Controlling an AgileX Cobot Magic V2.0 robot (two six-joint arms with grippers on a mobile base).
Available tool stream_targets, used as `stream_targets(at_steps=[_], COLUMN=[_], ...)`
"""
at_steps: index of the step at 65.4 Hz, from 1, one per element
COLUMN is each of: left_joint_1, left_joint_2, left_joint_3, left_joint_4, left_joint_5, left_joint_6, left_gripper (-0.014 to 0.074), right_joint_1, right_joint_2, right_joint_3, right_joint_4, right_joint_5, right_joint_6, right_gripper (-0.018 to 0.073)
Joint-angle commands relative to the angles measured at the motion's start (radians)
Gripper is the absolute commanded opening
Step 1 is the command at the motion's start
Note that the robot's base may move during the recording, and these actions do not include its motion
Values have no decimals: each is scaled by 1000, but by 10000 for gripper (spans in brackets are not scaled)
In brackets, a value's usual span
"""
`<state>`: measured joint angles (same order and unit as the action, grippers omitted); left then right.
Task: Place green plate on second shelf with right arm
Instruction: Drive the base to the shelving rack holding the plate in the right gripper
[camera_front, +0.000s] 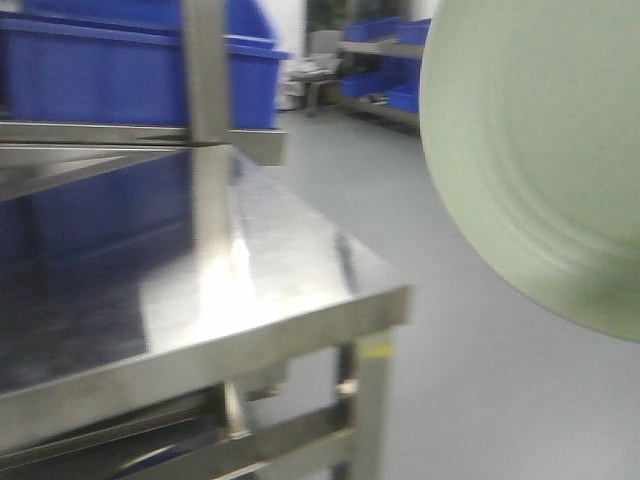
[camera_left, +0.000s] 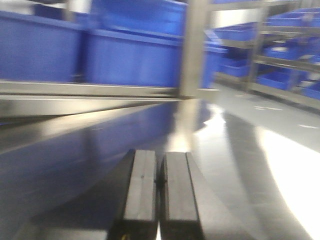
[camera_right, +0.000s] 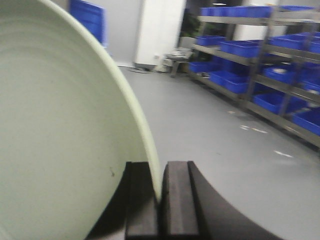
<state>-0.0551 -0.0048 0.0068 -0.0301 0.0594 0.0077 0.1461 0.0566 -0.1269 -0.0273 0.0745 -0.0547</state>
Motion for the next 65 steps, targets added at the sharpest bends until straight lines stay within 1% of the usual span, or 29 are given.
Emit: stream_targets(at_steps=[1,65], left_joint_1=[-2,-2], left_joint_2=[-15,-15], left_joint_3=[42,42], left_joint_4=[-9,-9], left_joint_5=[-87,-87], left_joint_6=[-8,-8], left_gripper=[130,130], right_joint_1=[-3,-3], right_joint_2=[12,12], right_joint_3=[-32,-32], right_joint_4=[9,9], right_joint_5=[-115,-115], right_joint_6=[1,1], right_gripper=[57,57])
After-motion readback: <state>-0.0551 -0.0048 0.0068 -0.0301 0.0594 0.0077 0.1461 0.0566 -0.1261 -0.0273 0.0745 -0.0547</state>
